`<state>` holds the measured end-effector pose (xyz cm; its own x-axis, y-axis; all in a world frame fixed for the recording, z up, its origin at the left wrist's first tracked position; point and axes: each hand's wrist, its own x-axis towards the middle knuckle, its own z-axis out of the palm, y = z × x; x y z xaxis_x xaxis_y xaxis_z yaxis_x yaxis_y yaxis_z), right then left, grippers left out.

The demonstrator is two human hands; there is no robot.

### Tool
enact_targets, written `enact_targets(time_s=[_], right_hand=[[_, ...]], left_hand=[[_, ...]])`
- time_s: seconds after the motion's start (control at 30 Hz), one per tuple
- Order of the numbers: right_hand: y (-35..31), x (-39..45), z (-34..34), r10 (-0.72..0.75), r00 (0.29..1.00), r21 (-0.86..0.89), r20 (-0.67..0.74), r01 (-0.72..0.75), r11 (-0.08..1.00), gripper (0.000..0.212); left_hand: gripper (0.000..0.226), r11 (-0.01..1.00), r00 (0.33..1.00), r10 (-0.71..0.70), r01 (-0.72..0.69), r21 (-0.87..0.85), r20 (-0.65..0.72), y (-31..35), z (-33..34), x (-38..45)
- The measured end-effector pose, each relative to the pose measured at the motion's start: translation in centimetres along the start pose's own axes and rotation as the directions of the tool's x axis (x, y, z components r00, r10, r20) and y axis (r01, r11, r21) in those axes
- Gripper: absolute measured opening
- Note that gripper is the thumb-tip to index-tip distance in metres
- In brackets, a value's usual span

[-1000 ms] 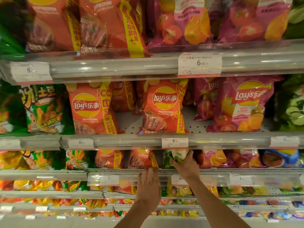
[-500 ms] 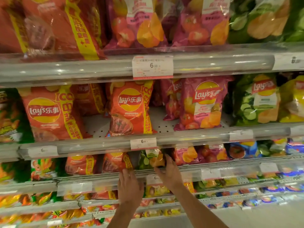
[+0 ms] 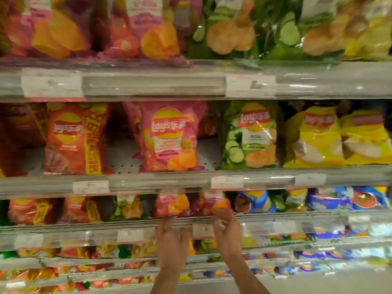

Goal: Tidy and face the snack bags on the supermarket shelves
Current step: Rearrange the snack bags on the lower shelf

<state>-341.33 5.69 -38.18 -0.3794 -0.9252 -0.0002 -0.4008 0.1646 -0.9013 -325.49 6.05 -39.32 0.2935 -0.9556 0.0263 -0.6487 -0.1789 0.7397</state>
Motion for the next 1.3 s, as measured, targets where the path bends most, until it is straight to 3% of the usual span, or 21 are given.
enact_targets(time_s=[0.13,0.3,0.47,0.57,0.77,0.87,1.0,1.3], right_hand=[[3.1,2.2,-5.6,0.047,0.987,0.041,-0.155,-0.041,0.998,0.02],[5.8,4.4,-9.8,0.021,0.977,0.042,-0.211,-0.013,0.999,0.021],[6.3,7.3,-11.1,-0.077,0.988,-0.153,-0.137,0.056,0.987,0.066],[5.8,9.4,-10.8,-0.06,0.995,-0.189,-0.079,0.044,0.981,0.08],[6.0,12.7,-10.1,0.062,0.996,-0.254,0.06,-0.045,0.966,0.075],[6.4,13.3,-10.0,0.067,0.995,-0.264,0.073,-0.045,0.963,0.071],[6.7,13.3,-10.0,0.062,0.997,-0.26,0.049,-0.047,0.965,0.07],[6.7,13.0,-10.1,0.053,0.997,-0.225,0.055,-0.039,0.974,0.079]], left_hand=[[0.046,0.998,0.998,-0.05,0.051,-0.029,0.032,4.4,3.9,-1.5],[0.051,0.988,0.997,-0.066,0.071,-0.139,0.042,7.9,6.5,-2.6],[0.064,0.982,0.997,-0.06,0.068,-0.174,0.051,9.5,6.8,-0.8],[0.069,0.966,0.993,-0.057,0.082,-0.245,0.107,9.8,6.5,1.6],[0.07,0.964,0.976,-0.041,0.095,-0.247,0.216,9.6,6.7,5.0],[0.066,0.96,0.978,-0.026,0.082,-0.266,0.206,9.2,7.2,5.4],[0.076,0.961,0.986,-0.028,0.072,-0.268,0.162,9.0,7.7,5.1],[0.079,0.987,0.984,-0.045,0.071,-0.144,0.172,8.7,7.6,5.4]])
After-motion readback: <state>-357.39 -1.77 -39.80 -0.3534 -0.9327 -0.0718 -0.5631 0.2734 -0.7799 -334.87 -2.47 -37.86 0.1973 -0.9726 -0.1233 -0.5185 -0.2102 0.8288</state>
